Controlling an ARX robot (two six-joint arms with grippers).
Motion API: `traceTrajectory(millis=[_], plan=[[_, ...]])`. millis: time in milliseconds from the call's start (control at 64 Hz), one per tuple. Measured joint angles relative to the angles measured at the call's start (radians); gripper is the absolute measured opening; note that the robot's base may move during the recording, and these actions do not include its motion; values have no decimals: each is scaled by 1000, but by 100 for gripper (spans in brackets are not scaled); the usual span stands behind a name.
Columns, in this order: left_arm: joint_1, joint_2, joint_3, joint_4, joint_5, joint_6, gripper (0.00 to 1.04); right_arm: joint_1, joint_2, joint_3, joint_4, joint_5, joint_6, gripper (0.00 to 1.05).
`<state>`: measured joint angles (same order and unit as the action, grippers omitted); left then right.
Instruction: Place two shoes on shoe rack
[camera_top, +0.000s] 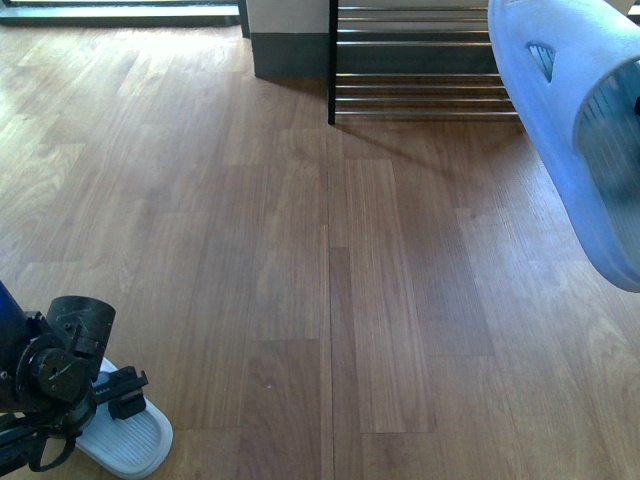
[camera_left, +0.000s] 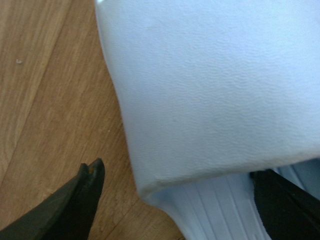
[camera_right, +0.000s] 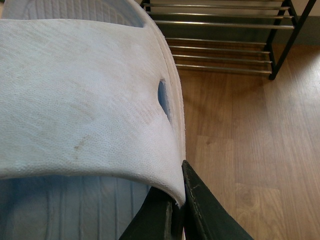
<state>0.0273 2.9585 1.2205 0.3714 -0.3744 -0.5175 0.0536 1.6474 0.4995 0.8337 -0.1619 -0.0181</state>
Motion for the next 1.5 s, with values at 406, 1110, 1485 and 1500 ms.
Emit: traceTrajectory(millis=[406,1110,1485,1500], plan=[[12,21,26,4,-53,-31,32,0,0,0,0,0,0,2],[14,-301,-228,127,-100,38,2,0,0,0,0,0,0,2],[-25,-1052,-705,240,-124,248,2,0,0,0,0,0,0,2],[-33,-1116,-734,219,-127,263,2,0,0,0,0,0,0,2]])
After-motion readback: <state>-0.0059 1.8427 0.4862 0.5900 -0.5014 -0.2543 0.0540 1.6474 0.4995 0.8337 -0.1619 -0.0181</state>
